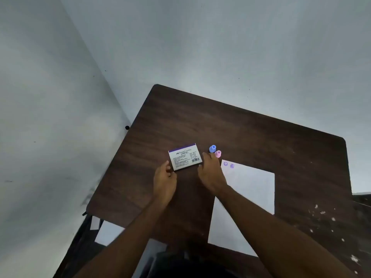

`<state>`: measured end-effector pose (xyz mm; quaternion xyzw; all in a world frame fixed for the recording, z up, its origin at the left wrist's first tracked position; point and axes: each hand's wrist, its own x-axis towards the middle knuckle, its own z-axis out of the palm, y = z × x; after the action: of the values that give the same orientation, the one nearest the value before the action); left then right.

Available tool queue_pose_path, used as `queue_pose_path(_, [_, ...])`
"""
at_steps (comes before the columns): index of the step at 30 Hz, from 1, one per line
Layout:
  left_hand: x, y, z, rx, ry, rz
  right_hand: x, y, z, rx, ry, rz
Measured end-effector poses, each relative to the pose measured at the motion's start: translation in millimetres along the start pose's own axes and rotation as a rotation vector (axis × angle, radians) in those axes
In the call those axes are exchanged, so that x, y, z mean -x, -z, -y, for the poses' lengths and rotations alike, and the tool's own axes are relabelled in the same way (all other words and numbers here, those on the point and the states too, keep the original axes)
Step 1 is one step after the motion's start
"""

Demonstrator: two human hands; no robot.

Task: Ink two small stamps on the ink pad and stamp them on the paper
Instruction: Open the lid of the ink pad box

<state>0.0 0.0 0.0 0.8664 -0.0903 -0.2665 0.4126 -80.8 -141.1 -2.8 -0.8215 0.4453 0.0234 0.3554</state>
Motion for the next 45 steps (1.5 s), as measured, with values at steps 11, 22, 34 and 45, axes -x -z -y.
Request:
queue_pose_path(11, [-13,-12,4,-0.162,0.028,0.060,-6,-10,-6,-0.028,-0.084,0.017])
queue_pose_path(22, [-15,-13,0,-0.033,0.034,0.077,-12,-11,-4,-0.178,-0.073,-0.097])
queue_pose_path(34, [-39,5,-26,0.163,0.003,-0.039,-40,7,24,-0.374,-0.020,-0.207])
queue_pose_path(45, [-74,12,-28,0.184,0.026,-0.011,-73,6,38,-0.355,0.010,-0.143])
